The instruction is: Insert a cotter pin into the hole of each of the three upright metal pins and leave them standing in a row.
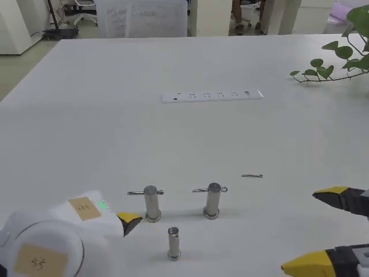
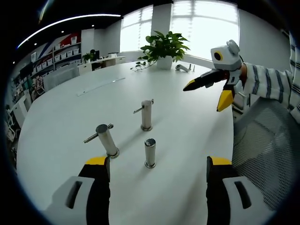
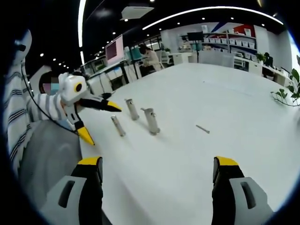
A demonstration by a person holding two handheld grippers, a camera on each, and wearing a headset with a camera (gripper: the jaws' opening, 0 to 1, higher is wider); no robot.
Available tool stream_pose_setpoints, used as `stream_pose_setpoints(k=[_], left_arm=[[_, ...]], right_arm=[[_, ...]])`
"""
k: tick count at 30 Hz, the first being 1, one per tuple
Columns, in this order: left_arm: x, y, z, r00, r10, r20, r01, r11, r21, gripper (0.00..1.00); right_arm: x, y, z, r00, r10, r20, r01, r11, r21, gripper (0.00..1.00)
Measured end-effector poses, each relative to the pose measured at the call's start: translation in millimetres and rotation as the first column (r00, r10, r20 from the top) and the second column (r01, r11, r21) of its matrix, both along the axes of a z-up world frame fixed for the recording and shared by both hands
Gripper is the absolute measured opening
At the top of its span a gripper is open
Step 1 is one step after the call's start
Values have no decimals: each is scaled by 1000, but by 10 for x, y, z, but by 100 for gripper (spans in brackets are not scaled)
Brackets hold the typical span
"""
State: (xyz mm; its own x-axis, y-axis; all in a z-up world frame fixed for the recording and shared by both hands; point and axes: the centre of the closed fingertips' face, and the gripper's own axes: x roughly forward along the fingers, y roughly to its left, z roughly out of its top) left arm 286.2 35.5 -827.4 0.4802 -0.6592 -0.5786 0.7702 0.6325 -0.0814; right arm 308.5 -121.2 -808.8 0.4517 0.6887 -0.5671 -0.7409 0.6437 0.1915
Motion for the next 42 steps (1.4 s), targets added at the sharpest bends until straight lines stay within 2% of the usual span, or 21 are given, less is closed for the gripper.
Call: stream_pose_setpoints(k=[4, 6, 7, 8, 9, 11, 13, 15, 16, 19, 20, 24, 28, 33, 37, 40, 42], left_arm=[[-77, 55, -34, 1000, -24, -18, 25, 999, 22, 95], [-100, 93, -31, 999, -23, -29, 24, 1000, 18, 98], [-127, 113, -33, 998, -10, -62, 10, 1000, -2, 100], [-138, 128, -31, 997, 3, -82, -4, 1000, -16, 99], [-133, 151, -22, 996, 5, -83, -7, 1000, -20, 99], [-123, 201, 28, 998, 4, -63, -6, 999, -32, 99], [-128, 245, 57, 998, 4, -69, -7, 999, -40, 99], [-120, 292, 87, 998, 4, -63, -6, 999, -44, 99], [-114, 318, 98, 998, 6, -68, -10, 999, -51, 99], [-144, 340, 146, 997, 1, -83, -9, 996, -91, 99], [-159, 348, 157, 997, -6, -82, -2, 996, -92, 100], [-175, 425, 142, 997, -21, -72, 17, 999, -51, 99], [-165, 465, 125, 996, -7, -84, 0, 997, -74, 99], [-186, 489, 75, 996, -12, -89, 7, 998, -59, 99], [-200, 485, 84, 995, -12, -94, 6, 998, -70, 99], [-185, 477, 116, 995, 0, -96, -9, 995, -97, 100], [-180, 488, 111, 996, -2, -93, -6, 996, -89, 99]], right_arm=[[39, -25, 5, 1000, 5, 5, -5, 1000, -17, 99], [52, -32, 10, 1000, 6, 6, -6, 1000, -21, 99], [56, -33, 13, 1000, 8, 6, -8, 1000, -23, 99], [57, -34, 13, 1000, 10, 6, -10, 1000, -25, 99], [58, -35, 12, 1000, 13, 6, -13, 1000, -28, 99], [59, -37, 9, 1000, 17, 5, -16, 999, -34, 99], [54, -43, 3, 1000, 22, 4, -22, 999, -44, 99], [73, -63, 4, 1000, 17, 12, -16, 998, -57, 98], [99, -79, 19, 1000, 11, 27, -10, 998, -62, 97], [122, -106, 54, 1000, 3, 27, -2, 998, -56, 97], [132, -118, 62, 1000, 3, 31, -1, 998, -60, 96], [159, -175, 83, 999, 11, 34, -8, 996, -84, 96], [213, -227, 88, 999, 24, 33, -20, 993, -115, 96], [303, -267, 103, 998, 53, 33, -47, 987, -156, 96], [402, -278, 122, 996, 86, 35, -78, 979, -191, 96], [467, -266, 127, 993, 117, 33, -107, 971, -214, 96], [511, -254, 121, 989, 144, 31, -132, 962, -237, 95]])
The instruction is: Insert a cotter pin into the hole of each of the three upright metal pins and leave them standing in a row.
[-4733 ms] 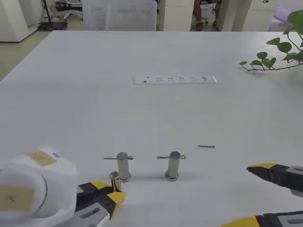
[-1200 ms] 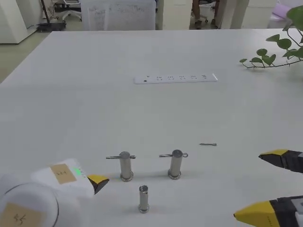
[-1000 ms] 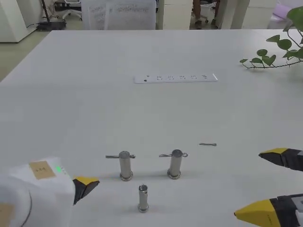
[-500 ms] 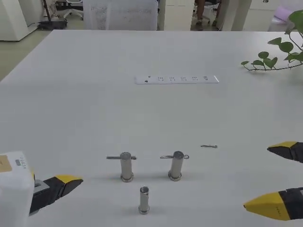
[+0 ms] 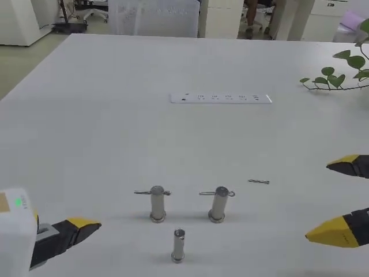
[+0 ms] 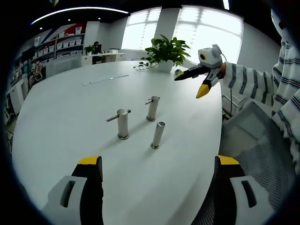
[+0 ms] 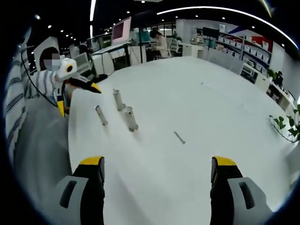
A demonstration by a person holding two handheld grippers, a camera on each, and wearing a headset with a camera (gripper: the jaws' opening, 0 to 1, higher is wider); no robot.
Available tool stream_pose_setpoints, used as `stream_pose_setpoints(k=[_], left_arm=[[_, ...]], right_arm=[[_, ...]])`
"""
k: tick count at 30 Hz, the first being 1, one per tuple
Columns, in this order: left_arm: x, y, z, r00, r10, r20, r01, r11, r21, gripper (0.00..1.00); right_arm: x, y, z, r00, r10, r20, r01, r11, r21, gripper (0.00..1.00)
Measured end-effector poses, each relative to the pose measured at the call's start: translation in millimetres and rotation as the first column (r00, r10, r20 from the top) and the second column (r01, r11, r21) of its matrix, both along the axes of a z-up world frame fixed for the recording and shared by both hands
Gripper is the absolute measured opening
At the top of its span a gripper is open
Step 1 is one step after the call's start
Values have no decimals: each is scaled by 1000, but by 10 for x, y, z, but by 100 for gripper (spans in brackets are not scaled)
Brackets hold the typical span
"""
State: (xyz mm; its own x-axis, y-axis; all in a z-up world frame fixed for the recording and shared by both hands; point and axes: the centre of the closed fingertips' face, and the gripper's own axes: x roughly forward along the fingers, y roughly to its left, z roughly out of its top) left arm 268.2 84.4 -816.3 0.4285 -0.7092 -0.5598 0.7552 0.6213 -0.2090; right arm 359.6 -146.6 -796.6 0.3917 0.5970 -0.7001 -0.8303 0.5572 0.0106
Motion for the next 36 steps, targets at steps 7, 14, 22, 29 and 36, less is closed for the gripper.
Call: stream_pose_setpoints(k=[7, 14, 22, 29, 36], left_arm=[[6, 39, -28, 1000, -2, -1, 2, 1000, 15, 99], [15, 55, -39, 1000, 8, -7, -8, 1000, 10, 99], [-38, 23, -60, 1000, -2, -26, 2, 1000, 6, 99], [-44, 7, -45, 1000, 4, -30, -5, 1000, -3, 99], [-66, -6, -61, 999, 6, -39, -7, 1000, -2, 99]], right_arm=[[158, 86, -21, 996, 86, -7, -86, 994, -63, 94], [269, 169, -90, 984, 176, -35, -179, 975, -131, 91], [352, 254, -226, 962, 262, -80, -272, 942, -196, 84], [462, 292, -350, 945, 310, -102, -326, 914, -240, 67], [485, 282, -470, 926, 346, -152, -376, 882, -283, 63]])
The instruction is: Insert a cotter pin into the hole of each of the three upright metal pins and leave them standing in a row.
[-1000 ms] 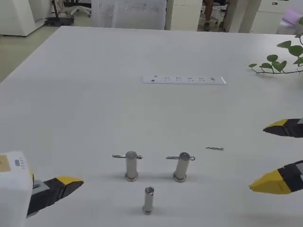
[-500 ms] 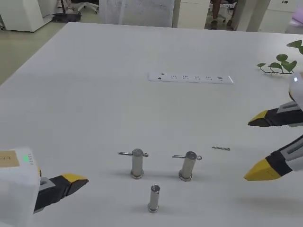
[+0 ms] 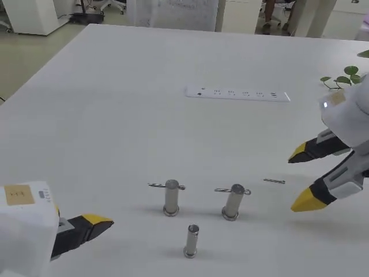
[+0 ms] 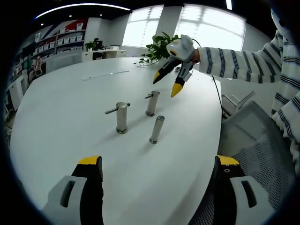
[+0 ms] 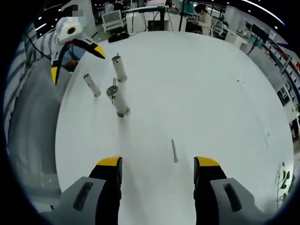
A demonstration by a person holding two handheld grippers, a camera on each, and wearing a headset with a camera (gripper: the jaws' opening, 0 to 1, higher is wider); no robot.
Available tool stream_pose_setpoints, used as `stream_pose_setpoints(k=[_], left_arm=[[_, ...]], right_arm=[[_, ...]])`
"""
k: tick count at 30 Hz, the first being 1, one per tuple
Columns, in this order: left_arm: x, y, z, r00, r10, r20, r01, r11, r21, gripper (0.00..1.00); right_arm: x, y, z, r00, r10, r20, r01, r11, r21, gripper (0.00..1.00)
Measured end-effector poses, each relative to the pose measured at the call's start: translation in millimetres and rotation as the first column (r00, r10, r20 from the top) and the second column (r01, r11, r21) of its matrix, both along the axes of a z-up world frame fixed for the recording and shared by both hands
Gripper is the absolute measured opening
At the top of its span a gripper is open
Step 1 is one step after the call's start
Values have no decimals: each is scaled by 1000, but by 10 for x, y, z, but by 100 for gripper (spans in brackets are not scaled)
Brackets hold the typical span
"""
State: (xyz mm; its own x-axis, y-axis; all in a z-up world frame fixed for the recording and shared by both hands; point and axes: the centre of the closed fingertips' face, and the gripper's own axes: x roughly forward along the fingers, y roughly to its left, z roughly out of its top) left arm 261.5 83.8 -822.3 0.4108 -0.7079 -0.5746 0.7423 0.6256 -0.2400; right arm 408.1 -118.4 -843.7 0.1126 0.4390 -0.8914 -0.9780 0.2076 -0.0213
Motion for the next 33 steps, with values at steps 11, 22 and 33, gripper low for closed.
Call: stream_pose_setpoints(k=[11, 22, 33], left_arm=[[-33, -52, 20, 1000, -27, -2, 27, 1000, -9, 99], [-32, -40, -21, 999, -34, -3, 34, 999, 7, 99], [-48, -20, -44, 999, -32, -17, 32, 999, 3, 98]], right_arm=[[82, -35, -211, 998, -3, -57, 0, 998, -55, 49], [150, 22, -251, 998, 6, -56, -10, 998, -67, 44], [172, 51, -256, 999, 2, -46, -6, 996, -89, 32]])
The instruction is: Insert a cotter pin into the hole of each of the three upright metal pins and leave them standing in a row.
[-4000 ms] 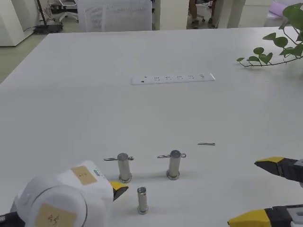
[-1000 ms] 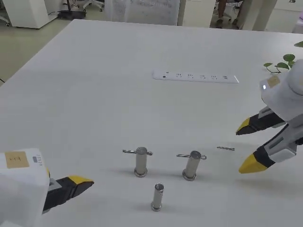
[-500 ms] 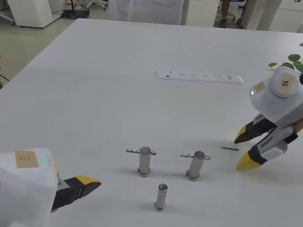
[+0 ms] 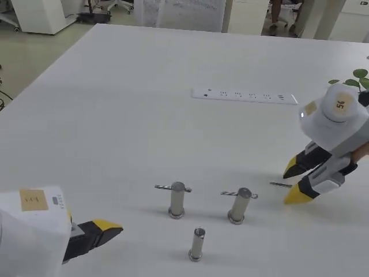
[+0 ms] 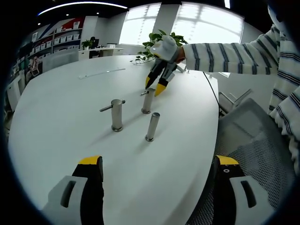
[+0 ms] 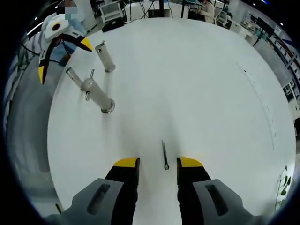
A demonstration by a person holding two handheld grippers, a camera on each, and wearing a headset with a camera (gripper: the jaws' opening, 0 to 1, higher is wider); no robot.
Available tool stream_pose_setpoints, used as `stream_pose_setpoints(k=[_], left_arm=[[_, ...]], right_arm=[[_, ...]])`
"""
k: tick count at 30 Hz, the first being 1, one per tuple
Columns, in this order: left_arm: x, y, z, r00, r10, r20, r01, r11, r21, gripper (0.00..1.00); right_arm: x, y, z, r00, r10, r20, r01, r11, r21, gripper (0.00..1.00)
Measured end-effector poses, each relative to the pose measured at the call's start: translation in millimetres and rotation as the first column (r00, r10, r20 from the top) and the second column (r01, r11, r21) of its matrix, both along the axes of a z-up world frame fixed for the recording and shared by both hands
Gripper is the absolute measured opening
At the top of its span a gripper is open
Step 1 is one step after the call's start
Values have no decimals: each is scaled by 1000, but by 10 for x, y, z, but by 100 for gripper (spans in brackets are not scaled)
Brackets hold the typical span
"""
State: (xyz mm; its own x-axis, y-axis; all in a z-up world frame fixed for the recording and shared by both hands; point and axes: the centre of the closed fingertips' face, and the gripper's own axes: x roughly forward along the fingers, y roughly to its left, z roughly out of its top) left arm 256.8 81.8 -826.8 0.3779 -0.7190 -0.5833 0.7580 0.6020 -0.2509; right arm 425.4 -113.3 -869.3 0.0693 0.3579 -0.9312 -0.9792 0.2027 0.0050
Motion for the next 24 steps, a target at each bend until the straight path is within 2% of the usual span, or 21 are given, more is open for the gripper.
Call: stream_pose_setpoints(k=[4, 7, 10, 15, 18, 24], left_arm=[[-3, 9, -5, 1000, 5, -1, -5, 1000, 1, 98], [-20, 12, -11, 1000, 5, -6, -5, 1000, -1, 97], [-33, 20, -24, 1000, 4, -9, -4, 1000, 3, 97], [-41, 20, -32, 1000, 3, -9, -3, 1000, 7, 96], [-38, 25, -37, 1000, 3, -6, -3, 1000, 11, 95], [-27, 40, -38, 1000, 11, -3, -11, 1000, 13, 95]], right_arm=[[9, -1, -3, 1000, -1, -2, 1, 1000, -14, 26], [-7, -6, -5, 1000, 23, -3, -23, 999, -29, 22], [-35, -23, -14, 998, 61, -1, -61, 997, -52, 13], [-28, -31, -17, 999, 55, 3, -54, 997, -60, 9], [17, -38, -22, 999, 41, 22, -40, 997, -70, 5], [12, -31, -19, 999, 33, 29, -30, 996, -79, 4]])
